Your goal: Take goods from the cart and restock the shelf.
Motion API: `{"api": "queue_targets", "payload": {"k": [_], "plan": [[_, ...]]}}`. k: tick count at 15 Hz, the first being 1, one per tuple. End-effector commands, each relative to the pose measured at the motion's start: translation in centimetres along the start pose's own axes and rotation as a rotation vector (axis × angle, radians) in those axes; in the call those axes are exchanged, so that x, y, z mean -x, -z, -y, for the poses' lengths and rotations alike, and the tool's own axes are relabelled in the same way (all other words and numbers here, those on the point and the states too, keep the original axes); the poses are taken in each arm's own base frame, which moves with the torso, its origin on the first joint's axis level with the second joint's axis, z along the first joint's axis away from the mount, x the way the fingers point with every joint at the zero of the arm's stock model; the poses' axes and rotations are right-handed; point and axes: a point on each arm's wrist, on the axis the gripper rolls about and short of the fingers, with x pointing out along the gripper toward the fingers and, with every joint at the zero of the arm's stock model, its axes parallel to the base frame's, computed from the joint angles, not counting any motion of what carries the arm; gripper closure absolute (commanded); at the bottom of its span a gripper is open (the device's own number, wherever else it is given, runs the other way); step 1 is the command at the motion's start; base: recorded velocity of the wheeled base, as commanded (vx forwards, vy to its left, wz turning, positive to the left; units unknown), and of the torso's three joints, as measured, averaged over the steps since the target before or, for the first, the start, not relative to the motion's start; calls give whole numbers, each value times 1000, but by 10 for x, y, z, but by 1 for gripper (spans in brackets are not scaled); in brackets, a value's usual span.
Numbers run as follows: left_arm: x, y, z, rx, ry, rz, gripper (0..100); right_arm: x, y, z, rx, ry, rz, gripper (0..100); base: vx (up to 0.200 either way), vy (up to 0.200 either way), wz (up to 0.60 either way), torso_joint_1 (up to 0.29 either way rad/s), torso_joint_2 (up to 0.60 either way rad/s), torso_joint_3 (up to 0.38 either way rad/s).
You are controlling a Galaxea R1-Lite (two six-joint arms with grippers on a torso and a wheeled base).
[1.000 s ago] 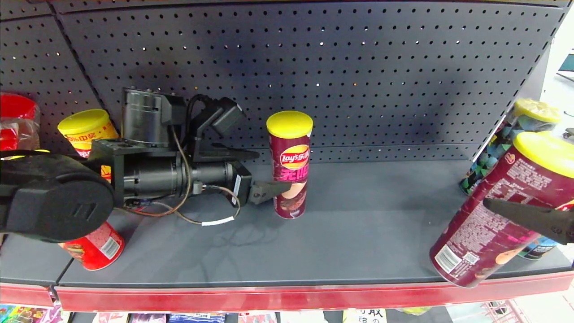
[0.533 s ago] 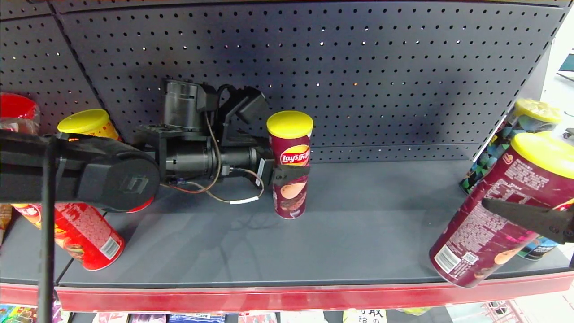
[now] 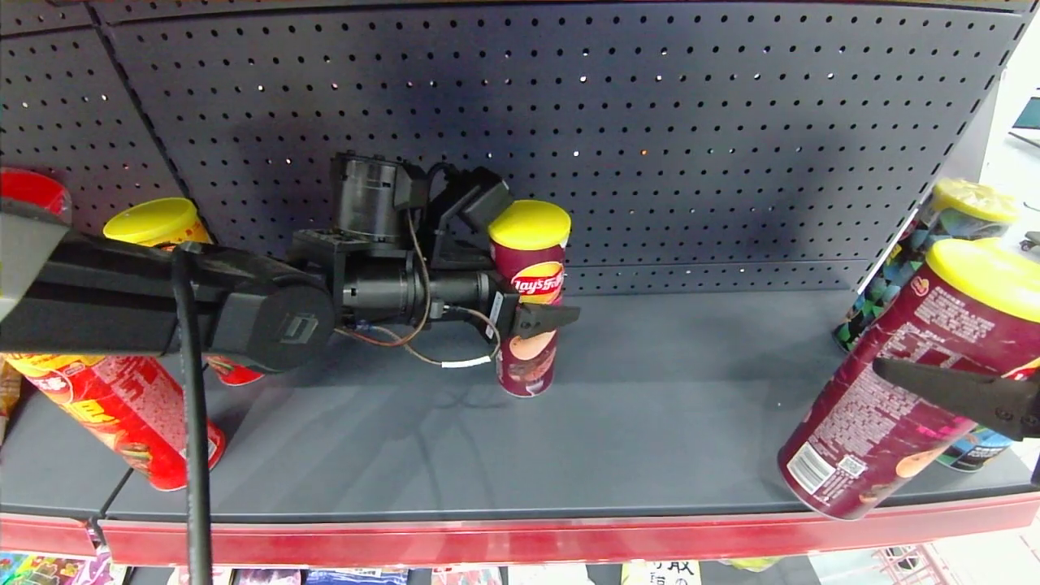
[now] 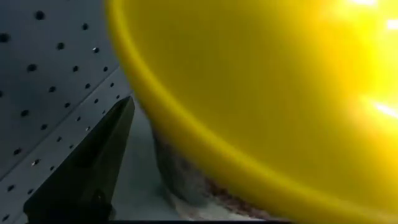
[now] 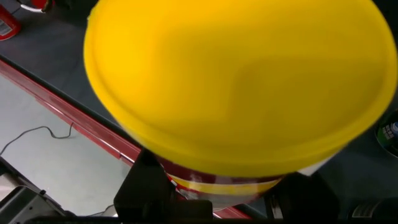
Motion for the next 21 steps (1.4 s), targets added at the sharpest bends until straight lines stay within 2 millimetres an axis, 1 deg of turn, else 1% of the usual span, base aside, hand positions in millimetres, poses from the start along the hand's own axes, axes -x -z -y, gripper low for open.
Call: {"api": "queue_targets", "payload": {"k": [1, 3, 5, 6, 7, 10, 11, 13, 15, 18, 21], "plan": [[-2, 0, 3, 1, 12, -3, 100, 0, 0, 0, 1, -1, 0, 100, 0, 0, 0, 0, 0, 0], [-4, -5, 14, -3, 35, 6, 100, 0, 0, 0, 0, -1, -2, 100, 0, 0, 0, 0, 0, 0], [-1, -13, 25, 22, 53, 25, 100, 0, 0, 0, 1, -1, 0, 100, 0, 0, 0, 0, 0, 0], [5, -17, 35, 43, 70, 29, 100, 0, 0, 0, 1, -1, 1, 100, 0, 0, 0, 0, 0, 0], [10, -15, 41, 47, 80, 21, 100, 0, -1, 0, 1, 1, 2, 100, 0, 0, 0, 0, 0, 0], [25, 1, 56, 61, 111, -24, 100, -1, -4, 0, 4, 0, 10, 100, 0, 0, 0, 0, 0, 0], [25, 2, 57, 63, 115, -29, 100, -1, -4, 1, 4, 0, 10, 100, 0, 0, 0, 0, 0, 0], [32, 8, 68, 67, 185, -41, 100, -2, -6, 1, 3, 0, 8, 100, 0, 0, 0, 0, 0, 0], [35, 15, 74, 72, 205, -59, 100, -3, -5, 1, 3, 0, 7, 100, 0, 0, 0, 0, 0, 0], [33, 25, 78, 59, 243, -33, 100, -2, -8, 1, 6, 0, 14, 100, 0, 0, 0, 0, 0, 0], [32, 27, 81, 58, 269, -33, 100, -3, -7, 1, 4, 0, 10, 100, 0, 0, 0, 0, 0, 0]]}}
